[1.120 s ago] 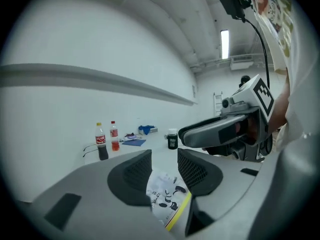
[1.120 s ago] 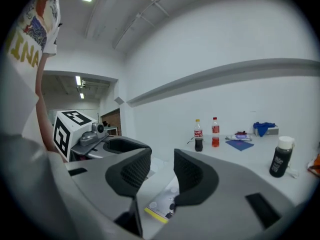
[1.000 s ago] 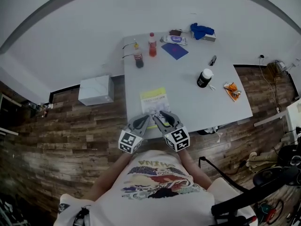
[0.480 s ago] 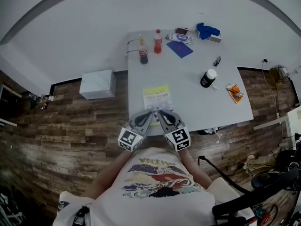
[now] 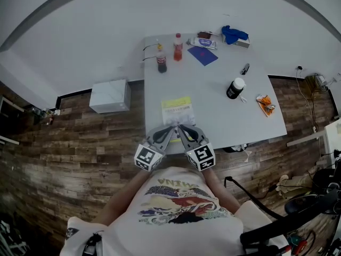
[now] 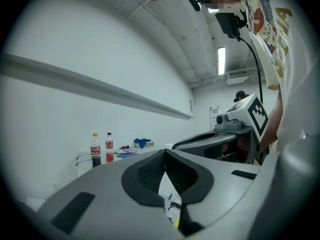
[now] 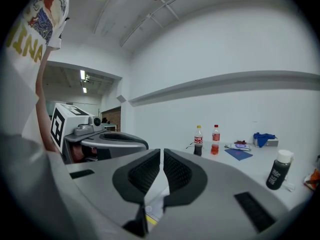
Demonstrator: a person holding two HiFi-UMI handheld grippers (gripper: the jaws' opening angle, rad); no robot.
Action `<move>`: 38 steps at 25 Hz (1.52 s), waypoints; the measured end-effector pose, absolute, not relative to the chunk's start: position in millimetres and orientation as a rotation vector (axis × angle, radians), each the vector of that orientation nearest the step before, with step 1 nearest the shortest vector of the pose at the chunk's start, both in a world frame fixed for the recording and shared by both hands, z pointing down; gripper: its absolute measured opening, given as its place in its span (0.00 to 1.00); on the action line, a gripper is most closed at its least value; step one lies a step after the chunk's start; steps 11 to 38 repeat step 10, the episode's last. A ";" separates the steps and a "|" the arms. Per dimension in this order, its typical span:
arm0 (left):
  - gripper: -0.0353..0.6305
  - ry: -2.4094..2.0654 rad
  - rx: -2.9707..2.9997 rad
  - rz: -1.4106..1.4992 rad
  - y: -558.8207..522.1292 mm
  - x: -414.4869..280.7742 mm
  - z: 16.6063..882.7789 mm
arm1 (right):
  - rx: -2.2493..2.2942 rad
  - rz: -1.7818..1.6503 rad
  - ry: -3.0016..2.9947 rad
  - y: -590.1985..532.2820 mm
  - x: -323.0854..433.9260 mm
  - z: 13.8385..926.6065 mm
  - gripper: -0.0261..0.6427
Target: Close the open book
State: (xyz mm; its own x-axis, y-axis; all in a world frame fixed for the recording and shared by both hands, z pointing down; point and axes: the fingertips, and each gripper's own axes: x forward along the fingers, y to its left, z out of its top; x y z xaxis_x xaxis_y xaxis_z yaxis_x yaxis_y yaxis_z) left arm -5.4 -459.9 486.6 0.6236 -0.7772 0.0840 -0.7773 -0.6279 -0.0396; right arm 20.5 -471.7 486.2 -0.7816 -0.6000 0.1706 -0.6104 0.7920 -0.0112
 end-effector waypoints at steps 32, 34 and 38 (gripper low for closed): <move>0.07 -1.352 2.828 0.151 -461.5 -6.9 486.1 | 0.958 0.105 -2.820 -473.7 18.4 487.0 0.09; 0.07 -1.352 2.828 0.151 -461.5 -6.9 486.1 | 0.958 0.105 -2.820 -473.7 18.4 487.0 0.09; 0.07 -1.352 2.828 0.151 -461.5 -6.9 486.1 | 0.958 0.105 -2.820 -473.7 18.4 487.0 0.09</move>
